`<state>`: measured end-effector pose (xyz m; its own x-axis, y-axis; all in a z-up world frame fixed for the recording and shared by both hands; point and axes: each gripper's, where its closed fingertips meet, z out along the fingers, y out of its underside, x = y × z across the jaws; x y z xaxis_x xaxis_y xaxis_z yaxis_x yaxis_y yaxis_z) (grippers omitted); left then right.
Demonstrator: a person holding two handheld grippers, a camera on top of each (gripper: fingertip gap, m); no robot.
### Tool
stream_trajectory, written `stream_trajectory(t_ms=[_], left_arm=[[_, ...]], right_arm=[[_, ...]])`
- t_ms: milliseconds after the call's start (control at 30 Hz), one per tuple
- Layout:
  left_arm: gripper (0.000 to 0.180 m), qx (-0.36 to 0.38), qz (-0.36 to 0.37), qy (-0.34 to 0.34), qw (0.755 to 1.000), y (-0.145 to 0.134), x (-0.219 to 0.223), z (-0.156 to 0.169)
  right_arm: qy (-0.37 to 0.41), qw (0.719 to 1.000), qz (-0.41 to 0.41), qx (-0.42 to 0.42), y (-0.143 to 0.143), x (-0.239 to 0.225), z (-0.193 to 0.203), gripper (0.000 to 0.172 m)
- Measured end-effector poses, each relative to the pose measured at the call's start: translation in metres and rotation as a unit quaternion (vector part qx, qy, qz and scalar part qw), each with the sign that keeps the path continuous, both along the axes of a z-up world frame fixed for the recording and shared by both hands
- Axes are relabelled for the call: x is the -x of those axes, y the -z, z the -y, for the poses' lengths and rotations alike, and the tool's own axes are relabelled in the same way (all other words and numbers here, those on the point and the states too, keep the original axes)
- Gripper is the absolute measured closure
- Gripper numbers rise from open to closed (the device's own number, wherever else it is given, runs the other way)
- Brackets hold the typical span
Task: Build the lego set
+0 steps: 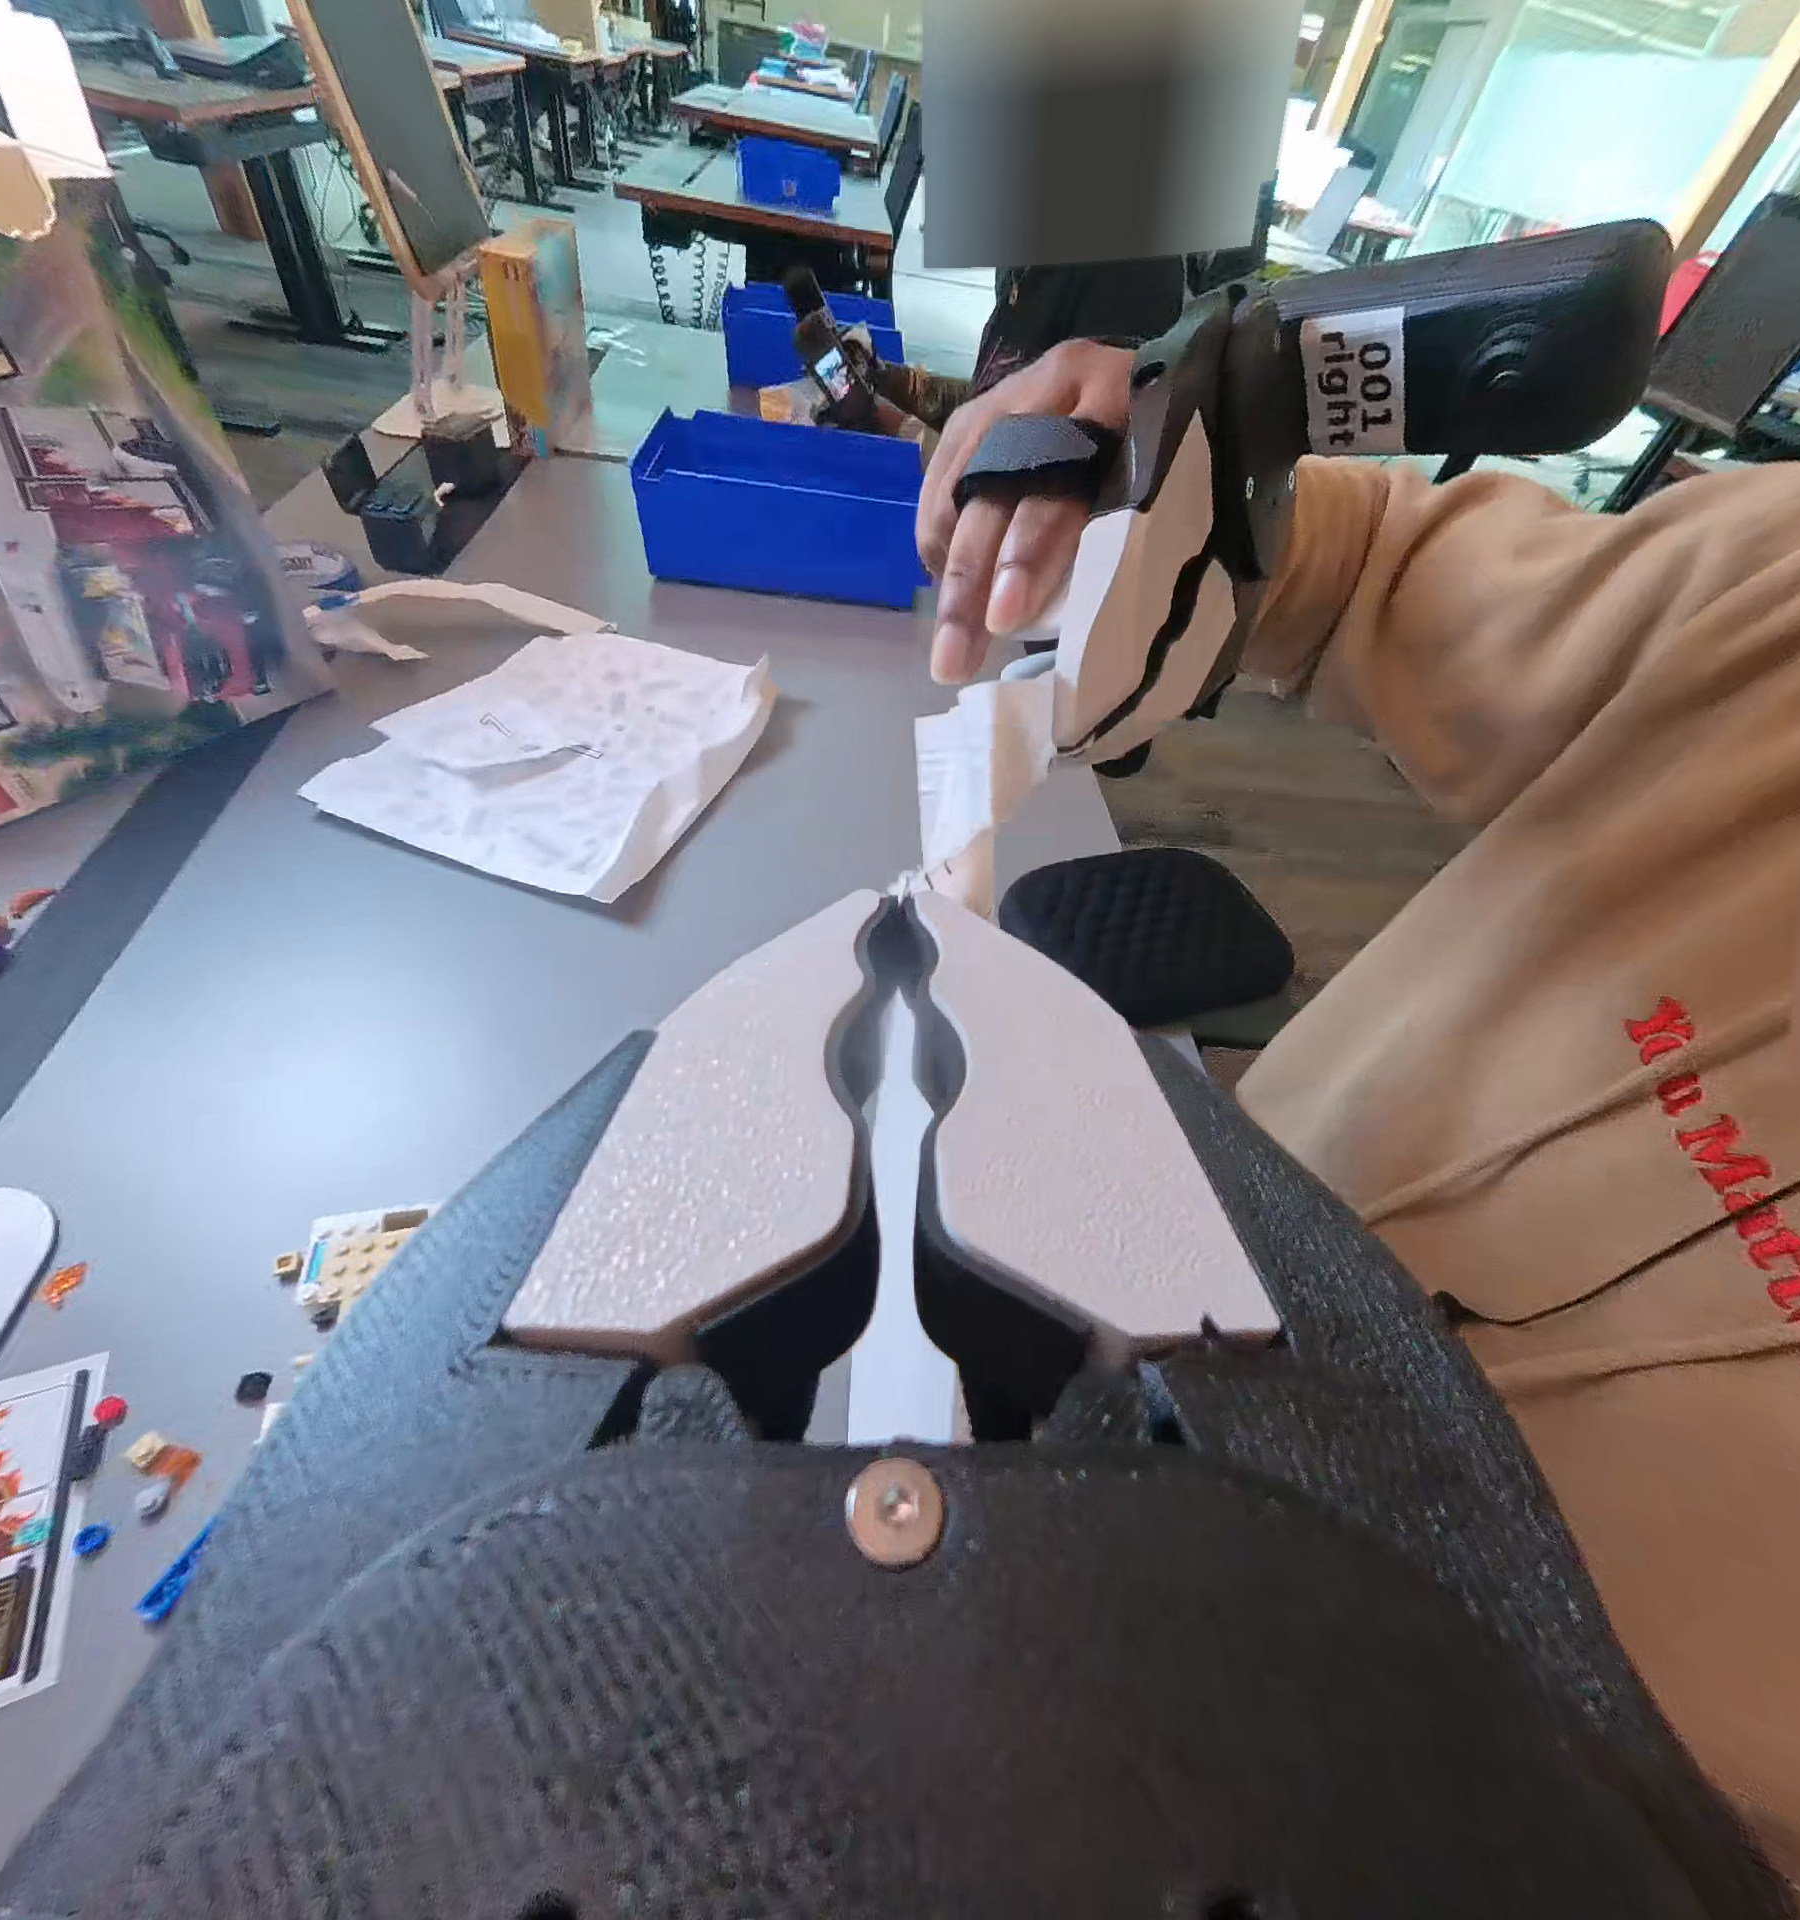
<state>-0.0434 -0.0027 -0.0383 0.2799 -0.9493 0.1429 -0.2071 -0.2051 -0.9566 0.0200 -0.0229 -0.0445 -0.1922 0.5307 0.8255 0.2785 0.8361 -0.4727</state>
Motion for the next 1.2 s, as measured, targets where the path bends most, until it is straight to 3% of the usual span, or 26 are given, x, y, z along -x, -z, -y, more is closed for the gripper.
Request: stream_trajectory(t_ms=[67,200,433,467,567,667,767,833,1033,1100,1133,1200], left_arm=[[0.180,-0.026,-0.012,-0.016,0.999,-0.001,0.001,-0.004],[0.180,-0.003,0.017,-0.044,0.999,0.003,0.024,-0.017],[0.180,0.005,0.000,-0.067,0.998,0.032,0.041,-0.019],[0.180,0.000,-0.012,-0.068,0.998,0.037,0.042,-0.018],[0.157,-0.055,-0.101,-0.096,0.989,0.045,0.045,-0.011],[0.142,-0.098,-0.195,-0.077,0.973,0.047,0.024,0.008],[0.129,-0.087,-0.258,-0.030,0.962,0.062,-0.006,0.022],[0.124,-0.041,-0.250,0.009,0.967,0.069,-0.027,0.032],[0.127,0.029,-0.223,-0.016,0.974,0.086,-0.050,0.019],[0.142,0.037,-0.229,-0.026,0.973,0.094,-0.054,0.013],[0.161,0.031,-0.235,-0.034,0.971,0.097,-0.053,0.008],[0.180,0.030,-0.242,-0.032,0.969,0.101,-0.049,0.006]], right_arm=[[0.005,1.000,-0.006,0.015,-0.003,0.000,-0.002,0.172],[0.031,0.998,-0.013,0.044,0.001,-0.019,-0.015,0.172],[0.045,0.996,-0.007,0.081,0.002,-0.025,-0.017,0.172],[0.046,0.995,-0.002,0.084,0.004,-0.024,-0.017,0.172],[0.040,0.994,0.015,0.096,0.008,-0.014,-0.014,0.172],[0.030,0.995,0.038,0.088,0.009,0.000,-0.010,0.172],[0.025,0.996,0.055,0.073,0.008,0.014,-0.006,0.172],[0.026,0.995,0.066,0.064,0.008,0.021,-0.005,0.172],[0.030,0.996,0.067,0.052,0.005,0.028,-0.004,0.172],[0.027,0.996,0.065,0.050,0.003,0.031,-0.003,0.172],[0.027,0.996,0.064,0.048,0.001,0.031,-0.002,0.172],[0.032,0.996,0.070,0.041,0.001,0.027,-0.005,0.172]])
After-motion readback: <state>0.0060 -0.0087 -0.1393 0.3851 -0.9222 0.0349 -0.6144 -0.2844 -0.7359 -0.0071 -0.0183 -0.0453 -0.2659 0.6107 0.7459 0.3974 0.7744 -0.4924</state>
